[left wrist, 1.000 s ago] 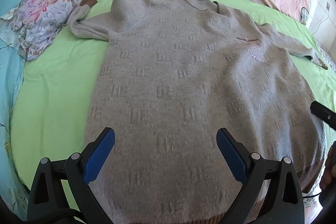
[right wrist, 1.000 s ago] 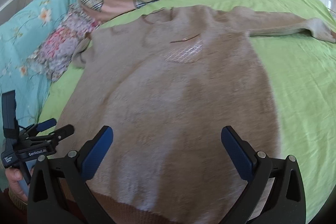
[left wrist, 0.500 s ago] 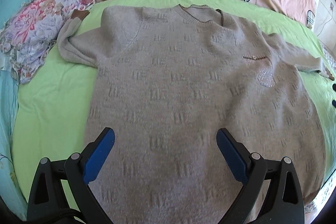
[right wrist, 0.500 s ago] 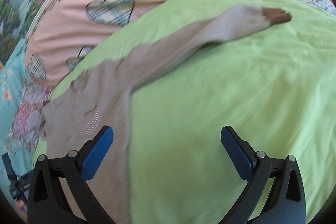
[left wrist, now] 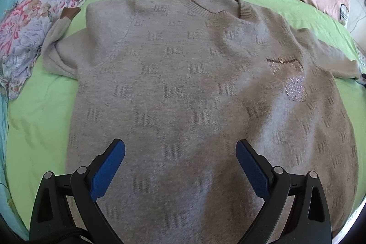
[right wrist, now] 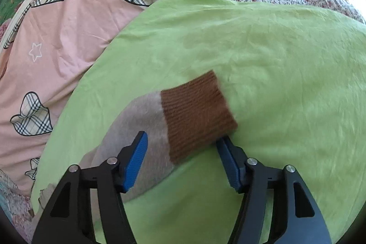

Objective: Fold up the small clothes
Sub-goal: 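Grasp the brown cuff of a sweater sleeve with the right gripper, then carry the cuff across the sweater body with the right gripper and release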

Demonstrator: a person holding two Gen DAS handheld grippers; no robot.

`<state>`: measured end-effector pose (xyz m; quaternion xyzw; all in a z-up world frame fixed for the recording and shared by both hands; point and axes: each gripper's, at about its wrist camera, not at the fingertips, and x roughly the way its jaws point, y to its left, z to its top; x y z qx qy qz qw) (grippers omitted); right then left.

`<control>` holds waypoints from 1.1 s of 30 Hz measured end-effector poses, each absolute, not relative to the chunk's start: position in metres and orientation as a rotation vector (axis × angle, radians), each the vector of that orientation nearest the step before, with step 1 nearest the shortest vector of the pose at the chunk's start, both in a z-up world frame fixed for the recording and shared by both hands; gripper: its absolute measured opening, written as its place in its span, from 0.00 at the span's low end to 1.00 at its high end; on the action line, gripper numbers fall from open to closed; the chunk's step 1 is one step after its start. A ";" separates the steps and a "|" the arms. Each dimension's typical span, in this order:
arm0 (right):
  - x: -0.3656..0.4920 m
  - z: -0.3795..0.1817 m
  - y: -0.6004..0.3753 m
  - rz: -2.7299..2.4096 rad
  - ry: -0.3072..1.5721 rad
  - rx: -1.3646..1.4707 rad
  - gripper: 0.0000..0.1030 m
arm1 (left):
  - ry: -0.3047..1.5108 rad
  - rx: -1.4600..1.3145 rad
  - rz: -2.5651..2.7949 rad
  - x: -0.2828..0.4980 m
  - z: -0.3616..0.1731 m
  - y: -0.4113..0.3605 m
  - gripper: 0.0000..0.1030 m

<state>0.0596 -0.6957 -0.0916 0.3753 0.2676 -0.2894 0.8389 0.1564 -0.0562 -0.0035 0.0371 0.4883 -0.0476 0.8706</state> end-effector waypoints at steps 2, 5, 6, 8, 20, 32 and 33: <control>0.064 -0.090 -0.702 -0.576 0.558 0.801 0.10 | 1.035 0.083 -0.108 0.158 -0.008 -0.059 0.95; 0.070 -0.071 -0.678 -0.495 0.516 0.743 0.09 | 1.051 0.079 -0.118 0.157 -0.012 -0.059 0.95; 0.074 -0.059 -0.661 -0.446 0.502 0.711 0.09 | 1.052 0.074 -0.121 0.157 -0.011 -0.057 0.95; 0.086 -0.040 -0.627 -0.340 0.495 0.673 0.09 | 1.048 0.061 -0.123 0.155 -0.010 -0.053 0.95; 0.203 -0.018 -0.335 0.409 0.655 0.702 0.09 | 1.055 -0.106 -0.143 0.152 -0.008 -0.009 0.95; 0.254 -0.060 -0.176 0.637 0.843 0.665 0.09 | 1.013 -0.194 -0.230 0.177 -0.002 0.018 0.95; 0.256 -0.063 -0.173 0.639 0.857 0.653 0.12 | 1.005 -0.197 -0.240 0.183 -0.002 0.017 0.95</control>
